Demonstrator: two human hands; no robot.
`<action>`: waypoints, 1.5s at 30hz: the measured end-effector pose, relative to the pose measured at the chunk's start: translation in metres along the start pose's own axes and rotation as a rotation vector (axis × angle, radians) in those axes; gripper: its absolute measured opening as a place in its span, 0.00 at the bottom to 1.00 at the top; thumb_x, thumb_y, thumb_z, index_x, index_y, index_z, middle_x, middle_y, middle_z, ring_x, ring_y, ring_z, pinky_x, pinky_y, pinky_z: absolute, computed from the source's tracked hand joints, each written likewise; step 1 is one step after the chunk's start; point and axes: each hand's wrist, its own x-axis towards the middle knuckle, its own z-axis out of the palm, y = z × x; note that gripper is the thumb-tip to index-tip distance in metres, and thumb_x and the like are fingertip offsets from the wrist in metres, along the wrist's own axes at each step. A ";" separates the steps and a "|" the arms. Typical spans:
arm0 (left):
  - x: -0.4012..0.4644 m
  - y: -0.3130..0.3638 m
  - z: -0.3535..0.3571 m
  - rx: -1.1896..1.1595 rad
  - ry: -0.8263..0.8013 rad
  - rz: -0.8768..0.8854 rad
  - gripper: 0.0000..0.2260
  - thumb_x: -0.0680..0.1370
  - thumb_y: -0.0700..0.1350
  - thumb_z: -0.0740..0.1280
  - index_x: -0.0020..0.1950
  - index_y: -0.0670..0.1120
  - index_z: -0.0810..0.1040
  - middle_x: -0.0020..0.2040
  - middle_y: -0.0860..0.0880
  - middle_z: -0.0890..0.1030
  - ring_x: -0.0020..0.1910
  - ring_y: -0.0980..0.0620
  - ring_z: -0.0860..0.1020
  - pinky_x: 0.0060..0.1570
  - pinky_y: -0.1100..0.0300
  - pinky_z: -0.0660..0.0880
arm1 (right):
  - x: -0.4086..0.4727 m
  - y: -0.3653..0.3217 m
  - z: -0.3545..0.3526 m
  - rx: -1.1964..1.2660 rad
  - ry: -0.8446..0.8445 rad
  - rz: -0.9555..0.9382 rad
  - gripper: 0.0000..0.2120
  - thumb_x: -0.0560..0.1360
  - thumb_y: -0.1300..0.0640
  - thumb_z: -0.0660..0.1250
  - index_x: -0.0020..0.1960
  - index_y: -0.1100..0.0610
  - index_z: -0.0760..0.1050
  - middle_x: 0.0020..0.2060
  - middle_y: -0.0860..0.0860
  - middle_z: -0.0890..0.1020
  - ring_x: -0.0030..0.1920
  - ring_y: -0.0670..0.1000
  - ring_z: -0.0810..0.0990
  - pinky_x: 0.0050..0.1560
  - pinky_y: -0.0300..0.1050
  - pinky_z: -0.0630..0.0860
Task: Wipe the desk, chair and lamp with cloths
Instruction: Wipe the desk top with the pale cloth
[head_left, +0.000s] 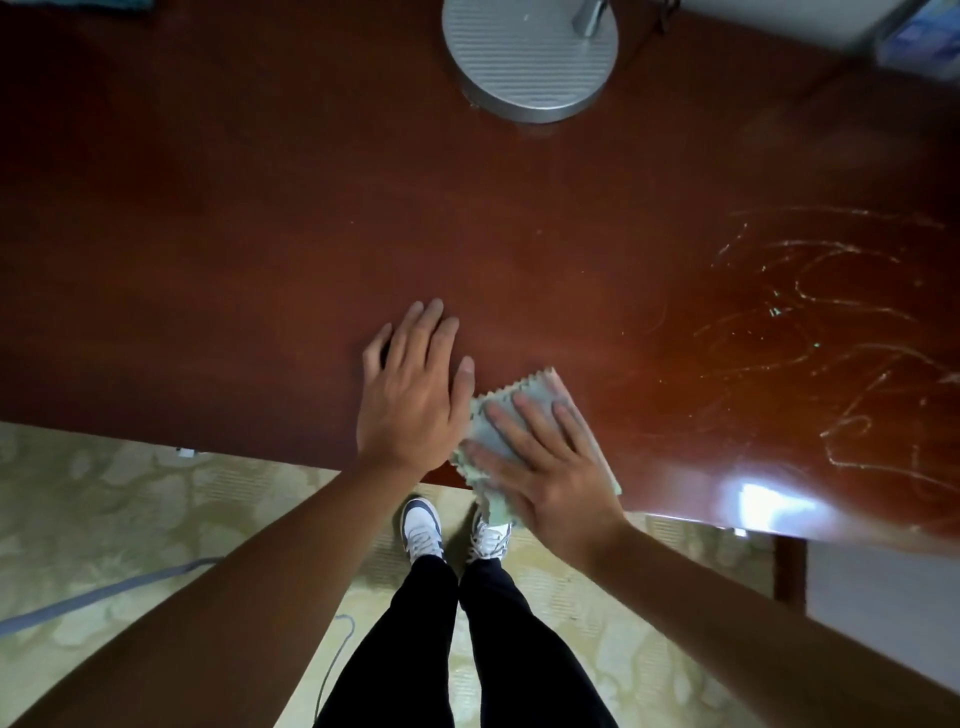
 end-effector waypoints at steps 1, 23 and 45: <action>0.000 0.000 0.000 -0.004 0.002 0.004 0.21 0.83 0.52 0.53 0.70 0.42 0.72 0.73 0.43 0.72 0.75 0.45 0.65 0.72 0.46 0.60 | 0.005 0.007 -0.003 -0.015 -0.024 -0.048 0.19 0.82 0.45 0.59 0.72 0.43 0.72 0.73 0.52 0.70 0.75 0.59 0.66 0.73 0.64 0.63; 0.056 0.093 0.021 -0.058 0.069 0.016 0.20 0.82 0.51 0.54 0.66 0.44 0.77 0.70 0.47 0.76 0.72 0.47 0.70 0.71 0.38 0.56 | 0.036 0.155 -0.028 -0.070 -0.132 -0.008 0.22 0.81 0.49 0.60 0.75 0.46 0.68 0.75 0.50 0.68 0.77 0.57 0.63 0.75 0.63 0.60; 0.165 0.180 0.078 0.062 0.067 -0.035 0.20 0.82 0.49 0.57 0.72 0.42 0.73 0.74 0.42 0.70 0.76 0.39 0.64 0.74 0.42 0.62 | 0.172 0.378 -0.052 -0.097 -0.022 0.140 0.23 0.84 0.45 0.47 0.76 0.48 0.67 0.76 0.51 0.68 0.78 0.57 0.61 0.78 0.61 0.50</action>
